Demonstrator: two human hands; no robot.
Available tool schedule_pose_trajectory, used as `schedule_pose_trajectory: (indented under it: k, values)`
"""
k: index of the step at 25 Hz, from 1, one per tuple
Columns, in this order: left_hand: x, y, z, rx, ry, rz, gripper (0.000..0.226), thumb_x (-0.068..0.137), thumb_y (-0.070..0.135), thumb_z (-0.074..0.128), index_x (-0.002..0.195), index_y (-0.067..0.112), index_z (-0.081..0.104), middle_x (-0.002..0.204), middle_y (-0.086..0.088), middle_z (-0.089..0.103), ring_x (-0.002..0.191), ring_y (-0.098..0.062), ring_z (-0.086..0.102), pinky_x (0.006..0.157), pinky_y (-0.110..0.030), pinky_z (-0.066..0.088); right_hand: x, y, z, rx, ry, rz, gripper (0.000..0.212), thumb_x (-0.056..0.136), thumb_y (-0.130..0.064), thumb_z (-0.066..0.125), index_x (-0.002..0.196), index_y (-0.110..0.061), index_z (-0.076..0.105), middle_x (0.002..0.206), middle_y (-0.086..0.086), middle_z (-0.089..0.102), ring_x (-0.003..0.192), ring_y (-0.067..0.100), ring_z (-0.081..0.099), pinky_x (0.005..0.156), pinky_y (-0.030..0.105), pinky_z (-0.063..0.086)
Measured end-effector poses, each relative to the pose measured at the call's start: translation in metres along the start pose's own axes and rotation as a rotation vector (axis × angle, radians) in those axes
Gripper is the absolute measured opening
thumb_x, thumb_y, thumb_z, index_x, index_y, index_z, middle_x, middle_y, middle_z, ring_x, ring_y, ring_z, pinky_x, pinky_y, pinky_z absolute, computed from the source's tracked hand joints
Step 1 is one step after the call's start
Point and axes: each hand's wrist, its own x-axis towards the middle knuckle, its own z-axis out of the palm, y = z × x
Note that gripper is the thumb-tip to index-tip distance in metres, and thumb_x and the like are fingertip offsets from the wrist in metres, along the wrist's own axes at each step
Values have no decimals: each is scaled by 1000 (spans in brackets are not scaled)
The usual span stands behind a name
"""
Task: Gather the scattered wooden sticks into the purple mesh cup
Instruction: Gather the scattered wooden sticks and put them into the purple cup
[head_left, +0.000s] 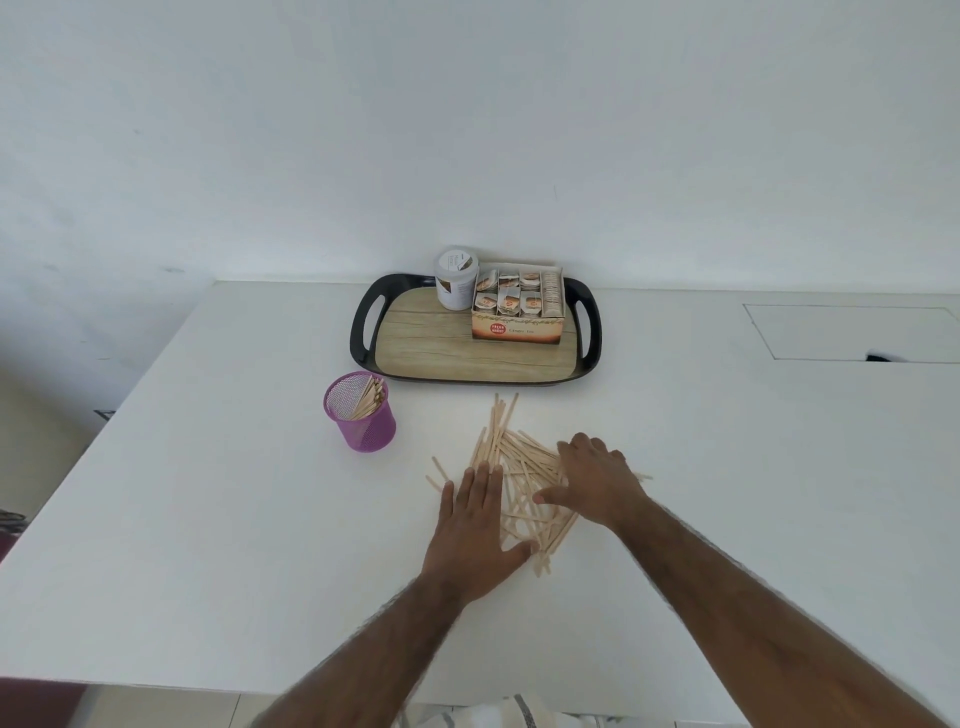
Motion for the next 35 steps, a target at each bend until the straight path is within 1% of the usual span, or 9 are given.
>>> schedule_pose_trajectory:
  k: [2, 4, 7, 12, 14, 17, 20, 30, 35]
  values:
    - [1, 0, -1, -55, 6, -3, 102, 91, 78, 34, 163, 19, -8, 172, -1, -9, 157, -19, -15, 127, -40, -8, 4, -9, 4, -54, 8, 27, 70, 84, -68, 63, 126, -12, 56, 125, 7, 51, 117, 26, 49, 98, 46, 44]
    - [1, 1, -3, -100, 15, -7, 91, 98, 71, 31, 163, 20, -6, 173, 0, -7, 157, -16, -13, 125, -34, -9, 5, -14, 7, -86, 57, 24, 54, 93, -56, 60, 122, -11, 60, 123, 8, 52, 115, 26, 50, 96, 45, 45]
    - [1, 2, -11, -161, -2, -12, 78, 104, 62, 26, 164, 21, -4, 173, 2, -6, 158, -15, -10, 127, -35, -4, 8, -15, 10, -111, 98, 24, 34, 99, -39, 54, 117, -12, 64, 116, 7, 55, 112, 25, 54, 92, 42, 46]
    - [1, 6, -21, -184, -19, -14, 67, 109, 46, 24, 164, 17, -1, 173, -1, -4, 158, -16, -7, 129, -38, 3, 14, -22, 6, -65, 53, 72, 52, 94, -58, 58, 117, -12, 64, 118, 6, 57, 113, 25, 54, 96, 45, 44]
    - [1, 6, -20, -182, -25, -17, 65, 110, 42, 24, 164, 17, -2, 173, -1, -5, 158, -16, -8, 129, -36, 1, 13, -25, 7, -112, 84, 62, 41, 97, -47, 61, 118, -12, 64, 117, 6, 58, 112, 25, 55, 94, 44, 44]
    - [2, 7, -19, -182, -23, -15, 64, 110, 39, 25, 164, 16, -2, 173, -2, -5, 158, -17, -8, 129, -36, 1, 11, -27, 6, -173, 114, 59, 20, 99, -20, 58, 117, -14, 64, 113, 5, 60, 106, 23, 59, 92, 41, 45]
    - [2, 6, -18, -182, -20, -17, 63, 110, 38, 24, 164, 16, -2, 173, -2, -4, 158, -17, -8, 129, -36, 0, 12, -30, 1, -184, 101, 64, 22, 95, -7, 53, 113, -15, 62, 111, 5, 61, 103, 23, 60, 91, 40, 45]
    - [3, 3, -17, -177, -17, -17, 63, 110, 37, 25, 164, 16, -1, 173, -2, -4, 158, -18, -8, 127, -34, -2, 20, -7, -4, -51, 89, 47, 18, 95, -9, 47, 101, -14, 63, 103, 5, 62, 95, 25, 63, 80, 38, 49]
    - [3, 2, -17, -211, -6, -15, 64, 110, 37, 27, 164, 16, 0, 173, -2, -3, 158, -17, -8, 129, -36, 0, 21, 8, -13, 118, 118, 68, 17, 95, -14, 49, 87, -13, 64, 90, 3, 66, 83, 24, 63, 73, 37, 51]
